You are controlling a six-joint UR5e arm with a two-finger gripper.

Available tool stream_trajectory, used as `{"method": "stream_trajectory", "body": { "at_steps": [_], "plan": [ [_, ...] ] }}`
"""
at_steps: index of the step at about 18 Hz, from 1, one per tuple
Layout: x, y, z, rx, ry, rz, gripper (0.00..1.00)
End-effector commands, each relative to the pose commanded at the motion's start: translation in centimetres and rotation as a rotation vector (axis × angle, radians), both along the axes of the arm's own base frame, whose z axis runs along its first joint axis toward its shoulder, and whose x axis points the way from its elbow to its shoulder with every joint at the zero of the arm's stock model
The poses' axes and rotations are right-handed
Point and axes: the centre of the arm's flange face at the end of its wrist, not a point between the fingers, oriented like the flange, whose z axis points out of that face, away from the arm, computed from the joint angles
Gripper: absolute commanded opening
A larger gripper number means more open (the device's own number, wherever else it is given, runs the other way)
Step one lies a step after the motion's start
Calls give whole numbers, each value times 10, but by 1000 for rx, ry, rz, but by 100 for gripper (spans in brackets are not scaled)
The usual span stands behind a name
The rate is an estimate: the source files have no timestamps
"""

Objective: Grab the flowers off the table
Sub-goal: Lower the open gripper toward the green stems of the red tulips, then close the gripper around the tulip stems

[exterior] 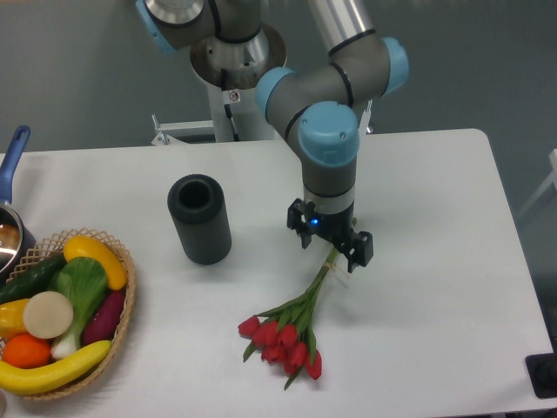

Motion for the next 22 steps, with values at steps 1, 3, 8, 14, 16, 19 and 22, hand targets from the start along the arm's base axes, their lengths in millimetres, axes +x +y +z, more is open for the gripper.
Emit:
{"method": "stream_trajectory", "body": {
  "at_steps": [1, 3, 8, 14, 16, 19, 22],
  "plan": [
    [-1, 1, -5, -5, -6, 1, 100],
    [4, 10, -19, -17, -24, -9, 100],
    [9, 12, -43, -50, -53, -19, 100],
    [5, 15, -56, -62, -59, -25, 100],
    [4, 16, -58, -60, -56, -26, 92],
    [5, 15, -60, -63, -60, -23, 44],
    [6, 13, -61, -62, -71, -24, 0]
  ]
}}
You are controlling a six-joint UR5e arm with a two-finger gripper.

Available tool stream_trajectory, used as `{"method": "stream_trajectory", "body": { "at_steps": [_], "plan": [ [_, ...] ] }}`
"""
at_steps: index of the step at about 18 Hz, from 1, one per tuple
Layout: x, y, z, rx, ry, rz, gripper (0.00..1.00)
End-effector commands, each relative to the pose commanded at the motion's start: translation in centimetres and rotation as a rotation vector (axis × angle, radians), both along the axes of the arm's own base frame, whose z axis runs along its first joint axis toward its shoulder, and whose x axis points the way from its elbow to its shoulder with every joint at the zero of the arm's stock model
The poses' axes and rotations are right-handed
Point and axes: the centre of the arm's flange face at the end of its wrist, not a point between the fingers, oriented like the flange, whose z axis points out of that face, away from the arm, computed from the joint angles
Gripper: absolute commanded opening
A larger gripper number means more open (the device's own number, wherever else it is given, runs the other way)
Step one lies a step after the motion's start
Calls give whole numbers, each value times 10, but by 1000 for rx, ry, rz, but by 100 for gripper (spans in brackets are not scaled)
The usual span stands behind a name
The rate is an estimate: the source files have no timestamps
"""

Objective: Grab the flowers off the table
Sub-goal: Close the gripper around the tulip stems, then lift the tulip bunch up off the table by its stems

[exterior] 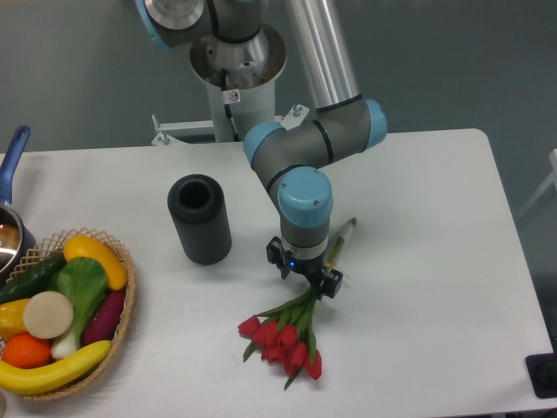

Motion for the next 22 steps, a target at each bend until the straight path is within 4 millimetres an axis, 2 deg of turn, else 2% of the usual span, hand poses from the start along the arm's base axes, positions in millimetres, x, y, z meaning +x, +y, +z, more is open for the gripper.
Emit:
{"method": "stream_trajectory", "body": {
  "at_steps": [5, 9, 11, 12, 17, 22],
  "plan": [
    [-3, 0, 14, 20, 13, 10, 0],
    [-7, -7, 66, 61, 77, 26, 0],
    [-19, -22, 75, 67, 86, 58, 0],
    [-21, -22, 76, 69, 86, 61, 0],
    [-35, -14, 105, 76, 98, 65, 0],
    [-52, -8, 145, 45, 60, 63, 0]
  ]
}}
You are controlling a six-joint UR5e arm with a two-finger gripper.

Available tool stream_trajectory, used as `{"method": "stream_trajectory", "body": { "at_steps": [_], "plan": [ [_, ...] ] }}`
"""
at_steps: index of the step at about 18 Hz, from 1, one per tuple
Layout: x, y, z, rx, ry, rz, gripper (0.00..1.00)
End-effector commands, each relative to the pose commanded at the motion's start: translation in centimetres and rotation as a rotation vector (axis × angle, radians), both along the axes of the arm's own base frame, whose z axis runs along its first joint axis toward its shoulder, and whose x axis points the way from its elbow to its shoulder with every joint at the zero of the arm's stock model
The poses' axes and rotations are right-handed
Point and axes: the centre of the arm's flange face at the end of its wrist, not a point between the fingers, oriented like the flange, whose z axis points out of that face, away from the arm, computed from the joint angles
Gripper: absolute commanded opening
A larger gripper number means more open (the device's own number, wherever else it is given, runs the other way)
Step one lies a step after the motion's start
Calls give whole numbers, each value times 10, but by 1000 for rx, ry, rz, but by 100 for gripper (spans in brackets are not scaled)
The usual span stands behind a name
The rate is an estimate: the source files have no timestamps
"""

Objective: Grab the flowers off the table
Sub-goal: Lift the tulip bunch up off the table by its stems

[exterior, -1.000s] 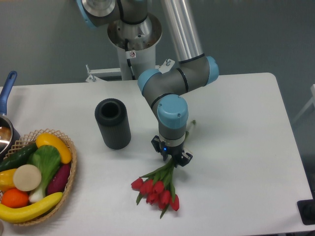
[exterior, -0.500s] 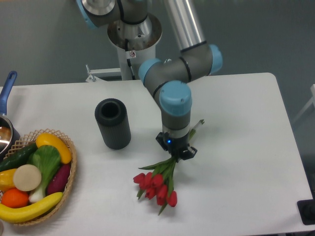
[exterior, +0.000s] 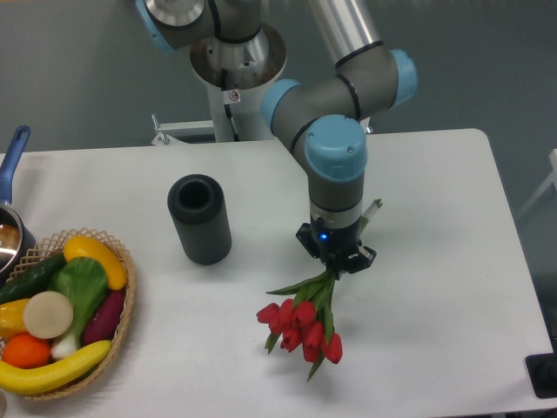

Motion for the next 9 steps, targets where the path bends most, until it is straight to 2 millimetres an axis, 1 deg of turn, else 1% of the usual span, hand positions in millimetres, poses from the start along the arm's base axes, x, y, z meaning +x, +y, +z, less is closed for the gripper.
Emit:
{"method": "stream_trajectory", "body": {
  "at_steps": [5, 9],
  "plan": [
    [-8, 2, 21, -39, -51, -3, 0],
    [-10, 4, 25, -55, -75, -11, 0]
  ]
}}
